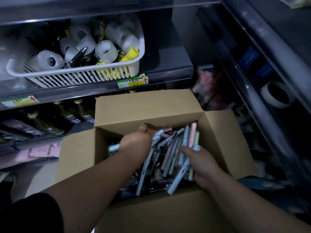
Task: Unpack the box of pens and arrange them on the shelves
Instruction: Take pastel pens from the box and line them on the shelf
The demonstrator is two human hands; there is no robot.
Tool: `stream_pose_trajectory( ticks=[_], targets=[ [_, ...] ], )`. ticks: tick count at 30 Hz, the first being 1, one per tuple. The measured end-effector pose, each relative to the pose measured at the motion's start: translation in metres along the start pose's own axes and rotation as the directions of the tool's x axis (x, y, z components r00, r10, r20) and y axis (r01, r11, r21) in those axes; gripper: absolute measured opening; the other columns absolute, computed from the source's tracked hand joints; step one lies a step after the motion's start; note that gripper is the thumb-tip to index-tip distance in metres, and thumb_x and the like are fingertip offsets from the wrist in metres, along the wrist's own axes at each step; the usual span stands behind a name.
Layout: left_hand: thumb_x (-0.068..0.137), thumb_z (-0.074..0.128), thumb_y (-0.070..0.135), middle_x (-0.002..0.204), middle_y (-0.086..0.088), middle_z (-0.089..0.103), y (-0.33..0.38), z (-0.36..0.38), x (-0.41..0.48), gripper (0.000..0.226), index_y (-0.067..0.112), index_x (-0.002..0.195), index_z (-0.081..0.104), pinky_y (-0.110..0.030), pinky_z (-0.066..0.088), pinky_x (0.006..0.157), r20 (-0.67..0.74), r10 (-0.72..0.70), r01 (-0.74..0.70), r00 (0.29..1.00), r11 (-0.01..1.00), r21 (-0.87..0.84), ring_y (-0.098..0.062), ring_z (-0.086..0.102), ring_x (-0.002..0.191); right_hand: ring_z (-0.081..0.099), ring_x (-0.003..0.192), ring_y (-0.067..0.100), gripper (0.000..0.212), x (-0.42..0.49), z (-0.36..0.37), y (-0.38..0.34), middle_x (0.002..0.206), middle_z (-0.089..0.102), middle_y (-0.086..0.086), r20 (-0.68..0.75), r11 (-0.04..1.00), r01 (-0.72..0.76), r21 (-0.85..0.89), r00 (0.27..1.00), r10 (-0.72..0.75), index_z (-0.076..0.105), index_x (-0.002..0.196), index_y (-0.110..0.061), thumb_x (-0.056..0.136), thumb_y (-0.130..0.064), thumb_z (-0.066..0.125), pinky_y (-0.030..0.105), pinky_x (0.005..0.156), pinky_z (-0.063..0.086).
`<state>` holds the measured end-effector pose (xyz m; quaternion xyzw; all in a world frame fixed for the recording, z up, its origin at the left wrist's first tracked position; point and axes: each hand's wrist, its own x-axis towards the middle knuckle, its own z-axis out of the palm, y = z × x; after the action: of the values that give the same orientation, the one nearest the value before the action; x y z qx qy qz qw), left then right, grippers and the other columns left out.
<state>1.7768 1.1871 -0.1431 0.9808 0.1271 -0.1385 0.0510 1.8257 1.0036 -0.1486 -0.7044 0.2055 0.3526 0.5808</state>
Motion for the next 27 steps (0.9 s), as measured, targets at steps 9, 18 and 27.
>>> stream_pose_trajectory(
  ticks=[9,18,27],
  targets=[
    [0.096,0.039,0.011,0.133,-0.012,0.042,0.015,-0.006,0.005,0.033,0.009,0.129,0.042,-0.036,0.040,0.065,0.146,0.093,-0.118,0.985,0.977,0.178,-0.031,0.062,0.097,0.068,0.091,0.034,0.025,-0.006,-0.002,0.000,0.096,0.072,0.014,0.019,1.000,0.031,-0.003,0.999,-0.031,0.065,0.109,-0.015,0.086,-0.024,0.070,0.053,0.089,0.054],
    [0.096,0.041,0.016,0.117,-0.004,0.060,0.007,-0.001,0.000,0.034,0.015,0.130,0.042,-0.031,0.045,0.066,0.079,0.120,-0.128,0.990,0.986,0.109,-0.025,0.063,0.097,0.065,0.075,0.028,0.015,-0.032,-0.011,-0.013,0.084,0.071,0.014,-0.021,0.990,0.068,0.121,0.998,-0.066,0.067,0.096,-0.003,0.091,-0.017,0.067,0.052,0.085,0.054],
    [0.098,0.043,0.035,0.083,-0.005,0.060,0.012,-0.065,-0.034,0.023,0.015,0.101,0.052,-0.027,0.039,0.060,0.073,-0.064,0.079,0.995,0.971,-0.225,-0.023,0.054,0.071,0.064,0.073,0.026,0.017,-0.083,-0.033,-0.031,0.081,0.072,0.011,-0.081,0.961,0.162,0.226,0.986,-0.147,0.069,0.095,-0.005,0.089,-0.022,0.069,0.052,0.081,0.054]
  ],
)
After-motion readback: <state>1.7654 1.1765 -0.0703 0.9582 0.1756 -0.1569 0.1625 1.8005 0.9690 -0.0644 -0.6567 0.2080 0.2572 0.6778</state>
